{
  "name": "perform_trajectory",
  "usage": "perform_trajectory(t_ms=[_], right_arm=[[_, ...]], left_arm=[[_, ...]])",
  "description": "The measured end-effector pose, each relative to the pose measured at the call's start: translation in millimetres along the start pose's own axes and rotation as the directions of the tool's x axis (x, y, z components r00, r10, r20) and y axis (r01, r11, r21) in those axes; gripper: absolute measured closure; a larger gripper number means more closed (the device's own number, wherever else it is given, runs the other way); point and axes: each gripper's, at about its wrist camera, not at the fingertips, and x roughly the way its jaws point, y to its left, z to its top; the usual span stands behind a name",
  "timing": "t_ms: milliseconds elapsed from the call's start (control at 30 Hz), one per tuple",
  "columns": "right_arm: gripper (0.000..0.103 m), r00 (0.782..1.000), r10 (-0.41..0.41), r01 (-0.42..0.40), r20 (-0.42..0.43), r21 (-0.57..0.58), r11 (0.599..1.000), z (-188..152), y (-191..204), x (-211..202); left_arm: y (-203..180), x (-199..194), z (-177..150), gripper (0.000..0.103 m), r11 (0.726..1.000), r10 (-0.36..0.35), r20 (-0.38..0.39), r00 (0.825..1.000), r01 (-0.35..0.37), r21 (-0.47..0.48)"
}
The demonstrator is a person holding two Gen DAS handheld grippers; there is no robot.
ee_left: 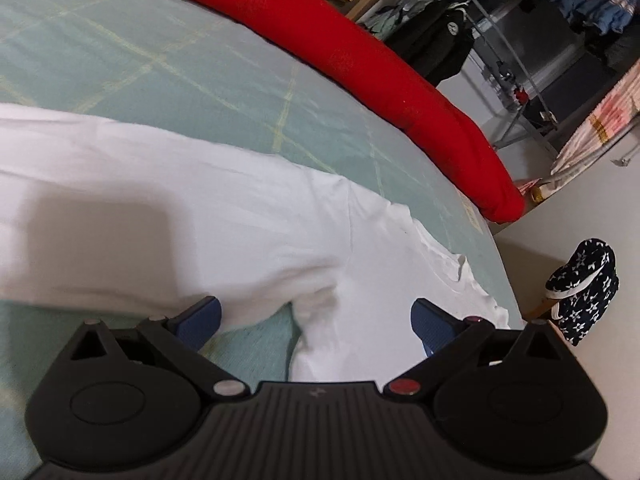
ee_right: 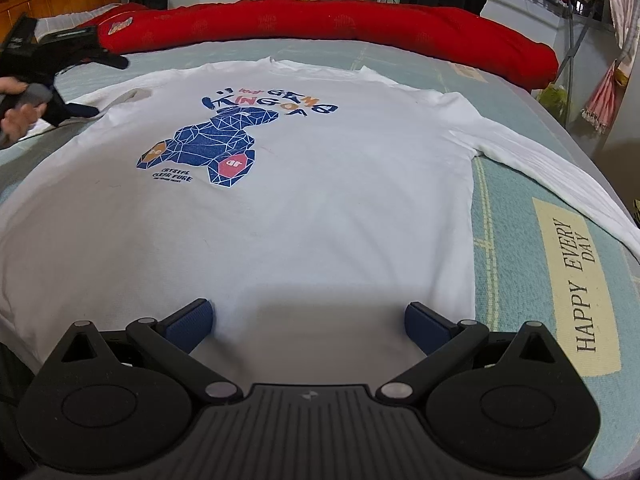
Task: Fold clothes
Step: 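Lower the open left tool onto the sleeve cuff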
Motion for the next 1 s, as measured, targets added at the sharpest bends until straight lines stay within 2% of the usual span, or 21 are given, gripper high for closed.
perform_trajectory(t_ms=[67,167,233,333,433,533,567,633,767,833,900,1000], right_arm=[[0.000,1.000,0.001,-0.001,0.001,0.000,1.000,-0.1,-0.1,0.0],[0.000,1.000,0.000,0.000,0.005,0.000,1.000,-0.8,0.5,-0.4],[0.000,1.000,0.000,0.000,0.005,0.000,1.000,-0.6,0.6,-0.3],[0.000,1.000,-0.003,0.003,0.002,-0.001,1.000,0.0,1.1,-0.7],[0.000,1.000,-0.006,0.006,0.003,0.000,1.000,-0.5,1.5,-1.1],[0.000,1.000,-0.008,0.008,-0.002,0.001,1.000,0.2,2.1,-1.0],[0.000,1.000,-0.008,0.008,-0.005,0.000,1.000,0.7,2.2,-0.8],[0.000,1.000,-0.008,0.008,-0.009,0.000,1.000,1.3,2.4,-0.6],[0.000,1.000,-0.007,0.007,-0.011,0.000,1.000,1.4,2.0,-0.4],[0.000,1.000,-0.007,0.007,-0.013,-0.001,1.000,1.7,1.9,-0.2],[0.000,1.000,-0.007,0.007,-0.015,-0.001,1.000,2.0,2.1,-0.1],[0.000,1.000,-0.008,0.008,-0.016,-0.001,1.000,2.1,2.3,-0.2]], left_arm=[[3.7,-17.2,2.1,0.002,1.000,-0.009,0.027,1.000,0.010,-0.013],[16.2,-52.7,11.7,0.002,1.000,0.014,0.123,0.992,-0.012,-0.011],[33.3,-70.4,24.1,0.002,0.997,0.069,0.184,0.981,-0.063,-0.035],[61.0,-94.1,41.6,0.002,0.986,0.162,0.262,0.951,-0.147,-0.078],[93.7,-105.3,49.4,0.002,0.959,0.274,0.277,0.921,-0.240,-0.150],[119.5,-110.1,44.8,0.002,0.937,0.334,0.262,0.905,-0.290,-0.192],[125.7,-110.8,40.7,0.002,0.929,0.354,0.249,0.901,-0.308,-0.207],[137.7,-111.7,31.1,0.003,0.918,0.368,0.211,0.905,-0.317,-0.239],[135.3,-122.2,9.0,0.002,0.935,0.334,0.222,0.916,-0.293,-0.200],[132.8,-130.4,4.9,0.002,0.933,0.333,0.194,0.923,-0.293,-0.207],[131.4,-142.8,1.0,0.002,0.938,0.294,0.216,0.931,-0.237,-0.255],[137.1,-162.6,-6.4,0.002,0.940,0.214,0.313,0.925,-0.109,-0.322]])
